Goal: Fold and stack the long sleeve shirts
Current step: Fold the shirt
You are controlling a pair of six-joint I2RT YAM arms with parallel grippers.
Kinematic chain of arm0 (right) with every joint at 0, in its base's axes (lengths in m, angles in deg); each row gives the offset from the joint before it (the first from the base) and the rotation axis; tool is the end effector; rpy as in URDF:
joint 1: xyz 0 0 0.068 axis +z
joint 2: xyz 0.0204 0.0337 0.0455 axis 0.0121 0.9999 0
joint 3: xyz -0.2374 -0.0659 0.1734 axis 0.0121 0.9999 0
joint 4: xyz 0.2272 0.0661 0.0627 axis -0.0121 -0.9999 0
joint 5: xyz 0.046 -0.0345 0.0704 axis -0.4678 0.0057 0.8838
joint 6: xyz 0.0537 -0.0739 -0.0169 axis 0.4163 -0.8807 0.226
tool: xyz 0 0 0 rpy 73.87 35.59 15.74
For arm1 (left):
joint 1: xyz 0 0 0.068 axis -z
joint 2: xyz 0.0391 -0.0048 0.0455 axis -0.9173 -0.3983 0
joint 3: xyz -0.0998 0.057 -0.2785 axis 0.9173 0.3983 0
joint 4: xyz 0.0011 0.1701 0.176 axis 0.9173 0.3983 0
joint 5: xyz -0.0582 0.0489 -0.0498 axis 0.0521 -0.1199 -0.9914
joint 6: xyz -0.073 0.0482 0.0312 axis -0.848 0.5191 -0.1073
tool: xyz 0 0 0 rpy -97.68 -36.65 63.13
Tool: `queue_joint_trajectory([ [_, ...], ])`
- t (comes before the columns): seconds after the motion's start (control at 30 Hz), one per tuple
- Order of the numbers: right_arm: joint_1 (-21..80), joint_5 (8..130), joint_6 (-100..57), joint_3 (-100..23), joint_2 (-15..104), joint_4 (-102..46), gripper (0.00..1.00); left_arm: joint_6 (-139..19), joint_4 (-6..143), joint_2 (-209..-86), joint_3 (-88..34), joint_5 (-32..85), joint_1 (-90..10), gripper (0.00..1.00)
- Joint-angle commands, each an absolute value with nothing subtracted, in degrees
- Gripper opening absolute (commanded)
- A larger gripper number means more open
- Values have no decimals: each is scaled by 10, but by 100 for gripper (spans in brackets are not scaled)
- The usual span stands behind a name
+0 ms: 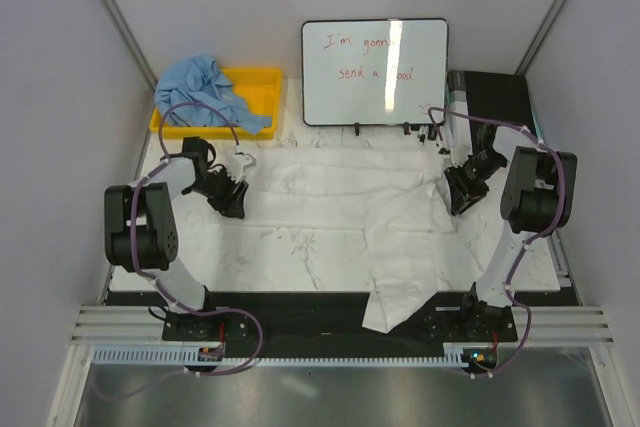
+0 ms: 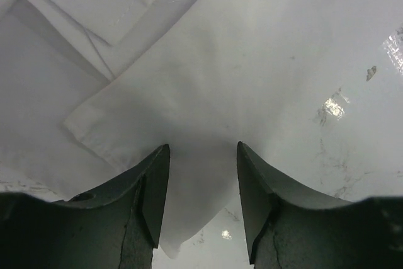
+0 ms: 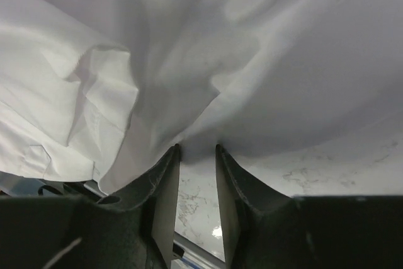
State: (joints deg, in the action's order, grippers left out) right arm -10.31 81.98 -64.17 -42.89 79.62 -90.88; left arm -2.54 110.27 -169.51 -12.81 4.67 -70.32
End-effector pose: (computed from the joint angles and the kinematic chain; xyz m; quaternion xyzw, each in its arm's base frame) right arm 0.3406 -0.0359 0.1424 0.1948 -0.9605 -0.1986 0.0049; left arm 0.3011 -0.0222 0.1603 0.3705 0.8876 -0.1972 0.1899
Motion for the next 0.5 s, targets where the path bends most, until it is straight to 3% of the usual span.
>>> queue_joint_trajectory([
  [0.0, -120, 818, -705, -438, 723, -940, 42, 30, 1130, -1631, -110, -9, -706, 59],
  [0.17, -121, 862, -777, -448, 639, -997, 59, 134, 1201, -1428, -69, -128, -627, 70],
  [0.2, -119, 876, -784, -446, 625, -1018, 59, 142, 1207, -1400, -58, -134, -579, 81],
  [0.27, -114, 888, -787, -445, 617, -1030, 60, 152, 1206, -1330, -32, -132, -507, 88],
  [0.33, -106, 913, -789, -445, 612, -1048, 60, 127, 1166, -1304, -11, -103, -352, 95],
  [0.47, -98, 955, -765, -445, 614, -1049, 59, 5, 1053, -1327, 15, -14, -123, 94],
])
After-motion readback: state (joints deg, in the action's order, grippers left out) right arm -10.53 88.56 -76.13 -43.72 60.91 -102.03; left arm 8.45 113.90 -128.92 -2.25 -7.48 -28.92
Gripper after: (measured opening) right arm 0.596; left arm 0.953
